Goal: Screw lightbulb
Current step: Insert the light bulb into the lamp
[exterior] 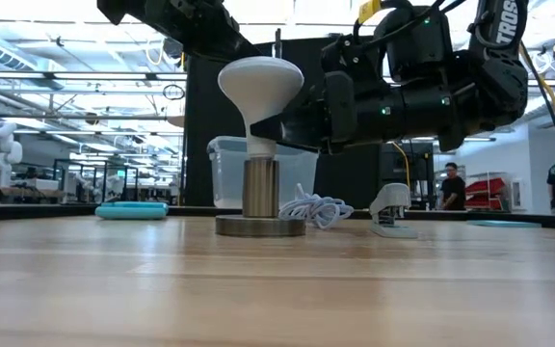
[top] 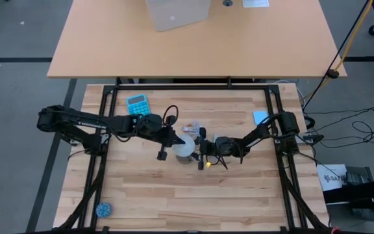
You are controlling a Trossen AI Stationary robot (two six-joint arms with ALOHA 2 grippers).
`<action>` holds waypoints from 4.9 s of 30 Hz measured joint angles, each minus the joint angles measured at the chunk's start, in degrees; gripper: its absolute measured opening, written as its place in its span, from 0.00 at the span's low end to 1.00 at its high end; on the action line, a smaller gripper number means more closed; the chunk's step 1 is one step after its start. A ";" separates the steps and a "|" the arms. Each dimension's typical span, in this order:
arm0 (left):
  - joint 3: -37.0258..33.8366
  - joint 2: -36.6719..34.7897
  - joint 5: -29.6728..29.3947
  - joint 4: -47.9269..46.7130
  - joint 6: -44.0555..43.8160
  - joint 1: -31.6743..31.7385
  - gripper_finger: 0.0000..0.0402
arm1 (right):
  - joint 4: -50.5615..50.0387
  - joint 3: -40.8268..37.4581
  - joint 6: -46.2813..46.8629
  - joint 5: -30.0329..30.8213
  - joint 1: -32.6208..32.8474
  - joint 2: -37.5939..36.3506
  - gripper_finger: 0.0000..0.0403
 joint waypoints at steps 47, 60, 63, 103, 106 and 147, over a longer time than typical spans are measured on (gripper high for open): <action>-0.13 1.06 -1.33 0.74 -2.73 0.00 0.00 | -29.84 -0.13 3.74 4.97 3.61 -18.10 0.61; -0.17 1.06 -1.38 1.68 -2.73 0.00 0.00 | -43.43 -0.09 2.62 12.02 6.24 -25.83 0.61; -0.18 1.06 -1.40 2.08 -2.75 -0.18 0.00 | -43.77 -0.09 2.66 12.38 6.82 -25.77 0.61; -0.17 0.26 -2.97 2.09 -2.80 -0.33 0.00 | -36.98 -0.09 0.25 32.49 12.13 -25.38 0.00; -0.17 0.26 -2.97 2.09 -2.80 -0.33 0.00 | -36.96 -0.09 0.16 31.30 12.08 -25.38 0.00; -0.17 0.26 -4.52 2.51 -2.73 -1.46 0.00 | -40.66 0.51 -4.32 36.47 13.26 -25.40 0.00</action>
